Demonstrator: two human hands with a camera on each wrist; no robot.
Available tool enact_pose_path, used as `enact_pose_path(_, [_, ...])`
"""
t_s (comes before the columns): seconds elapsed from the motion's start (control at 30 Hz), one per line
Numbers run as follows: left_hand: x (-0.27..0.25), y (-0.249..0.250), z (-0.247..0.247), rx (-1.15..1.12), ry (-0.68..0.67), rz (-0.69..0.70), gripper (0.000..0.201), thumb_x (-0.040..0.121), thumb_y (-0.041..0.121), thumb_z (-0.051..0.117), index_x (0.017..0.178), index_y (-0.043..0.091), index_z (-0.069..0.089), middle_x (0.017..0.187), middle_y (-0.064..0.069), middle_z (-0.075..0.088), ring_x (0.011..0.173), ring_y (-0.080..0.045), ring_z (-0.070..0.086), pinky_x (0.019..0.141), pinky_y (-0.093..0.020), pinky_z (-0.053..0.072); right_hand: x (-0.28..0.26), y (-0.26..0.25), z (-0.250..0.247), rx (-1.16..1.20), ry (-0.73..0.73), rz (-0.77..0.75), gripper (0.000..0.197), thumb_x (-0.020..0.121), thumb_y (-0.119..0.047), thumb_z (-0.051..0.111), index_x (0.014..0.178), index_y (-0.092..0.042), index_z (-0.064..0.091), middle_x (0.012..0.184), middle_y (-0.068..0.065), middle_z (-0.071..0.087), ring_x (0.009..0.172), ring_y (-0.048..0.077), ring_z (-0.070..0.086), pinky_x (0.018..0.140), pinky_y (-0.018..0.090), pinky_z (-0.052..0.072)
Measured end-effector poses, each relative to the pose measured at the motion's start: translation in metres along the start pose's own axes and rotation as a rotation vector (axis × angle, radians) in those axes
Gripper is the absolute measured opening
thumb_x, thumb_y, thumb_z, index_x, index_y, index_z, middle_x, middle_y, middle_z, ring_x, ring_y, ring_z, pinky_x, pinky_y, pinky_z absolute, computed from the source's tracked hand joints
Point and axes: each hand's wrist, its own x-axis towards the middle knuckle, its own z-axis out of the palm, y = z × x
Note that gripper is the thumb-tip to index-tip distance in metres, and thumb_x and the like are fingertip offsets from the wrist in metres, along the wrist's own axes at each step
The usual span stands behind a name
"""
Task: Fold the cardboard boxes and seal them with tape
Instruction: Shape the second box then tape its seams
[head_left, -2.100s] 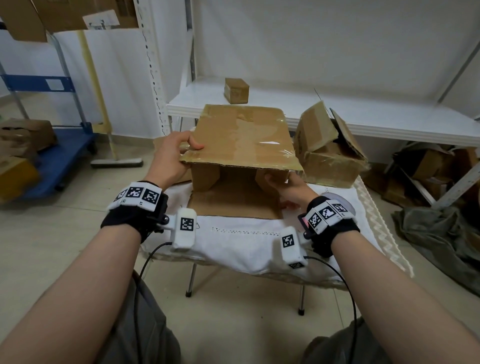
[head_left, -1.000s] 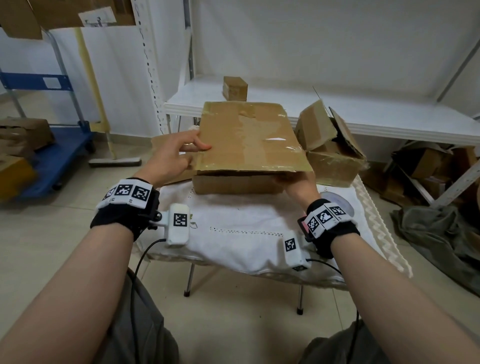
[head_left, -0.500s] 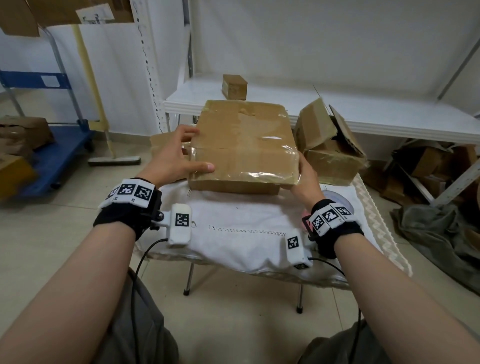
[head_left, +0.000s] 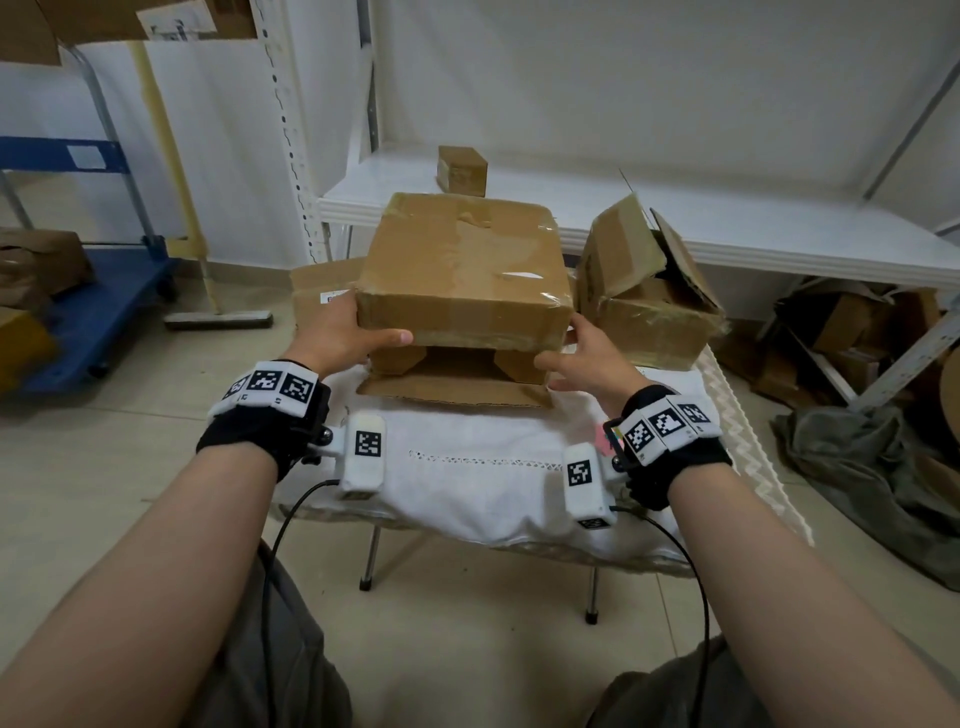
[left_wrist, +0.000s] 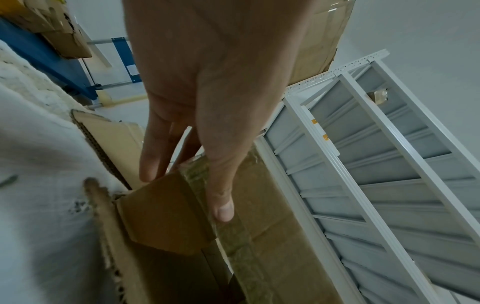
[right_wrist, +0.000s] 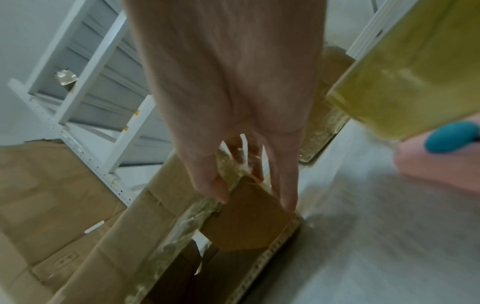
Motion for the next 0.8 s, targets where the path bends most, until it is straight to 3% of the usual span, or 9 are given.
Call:
enact_pose_path(0.13, [-0.004,0.001,0.003,0.036,-0.077,-0.064,0.075,0.086,0.045,0.072,0.146,0.023,0.033,0.127,0.000,0.054,0.108,-0.025,0.061,0.072,-0.037,0.059,-0.001,0.000,0.008,0.122,-0.027,0.122,0.058,0.097,-0.006,0.062,0.147,-0.026,0.039,0.139,0.003,0.052,0.124,0.027,0.056,0.077,0.038,0.059])
enact_pose_path(0.23, [-0.005,0.001,0.005,0.045,-0.097,-0.070,0.076,0.090,0.045,0.067,0.151,0.026,0.024,0.126,0.002,0.050,0.105,-0.026,0.060,0.070,-0.040,0.060,0.001,-0.004,0.008,0.110,-0.065,0.194,0.056,0.099,-0.012,0.061,0.147,-0.028,0.036,0.139,0.005,0.052,0.126,0.031,0.054,0.088,0.042,0.055])
enact_pose_path(0.4, [-0.003,0.001,0.007,0.038,-0.089,-0.066,0.075,0.092,0.045,0.064,0.151,0.024,0.022,0.124,0.003,0.049,0.102,-0.023,0.059,0.064,-0.035,0.058,0.001,-0.009,0.005,0.091,-0.071,0.244,0.056,0.098,-0.020,0.063,0.147,-0.030,0.037,0.141,0.006,0.050,0.116,0.034,0.060,0.079,0.037,0.058])
enact_pose_path(0.47, [-0.002,0.001,0.008,0.036,-0.089,-0.075,0.075,0.093,0.045,0.063,0.152,0.024,0.022,0.123,0.003,0.049,0.102,-0.023,0.058,0.063,-0.034,0.056,0.000,-0.009,0.003,0.075,-0.065,0.234,0.057,0.098,-0.024,0.065,0.147,-0.030,0.037,0.140,0.005,0.050,0.112,0.034,0.061,0.081,0.039,0.059])
enact_pose_path(0.57, [-0.001,0.001,0.009,0.028,-0.078,-0.074,0.072,0.095,0.043,0.061,0.152,0.023,0.023,0.130,-0.002,0.052,0.102,-0.023,0.057,0.065,-0.029,0.052,-0.005,-0.011,0.001,0.077,-0.130,0.239,0.059,0.097,-0.038,0.065,0.147,-0.033,0.034,0.137,0.000,0.046,0.115,0.035,0.059,0.074,0.041,0.060])
enact_pose_path(0.67, [-0.001,0.001,0.009,0.036,-0.085,-0.084,0.072,0.094,0.044,0.061,0.152,0.023,0.023,0.138,-0.008,0.052,0.110,-0.029,0.060,0.070,-0.033,0.056,-0.007,-0.011,0.002,0.200,-0.174,0.240,0.055,0.096,-0.037,0.067,0.142,-0.035,0.036,0.147,0.002,0.042,0.122,0.037,0.056,0.068,0.042,0.063])
enact_pose_path(0.7, [-0.002,0.002,0.008,0.036,-0.095,-0.095,0.073,0.093,0.046,0.062,0.151,0.024,0.022,0.138,-0.010,0.051,0.112,-0.032,0.061,0.068,-0.036,0.060,-0.007,-0.011,0.003,0.232,-0.175,0.229,0.054,0.096,-0.034,0.067,0.141,-0.034,0.036,0.148,0.004,0.042,0.116,0.036,0.059,0.068,0.040,0.063])
enact_pose_path(0.8, [-0.004,0.003,0.006,0.029,-0.114,-0.112,0.075,0.092,0.048,0.063,0.151,0.028,0.021,0.141,-0.010,0.048,0.109,-0.033,0.063,0.066,-0.041,0.063,-0.005,-0.012,0.003,0.288,-0.139,0.197,0.053,0.097,-0.024,0.067,0.141,-0.024,0.039,0.137,0.011,0.050,0.076,0.025,0.063,0.062,0.030,0.060])
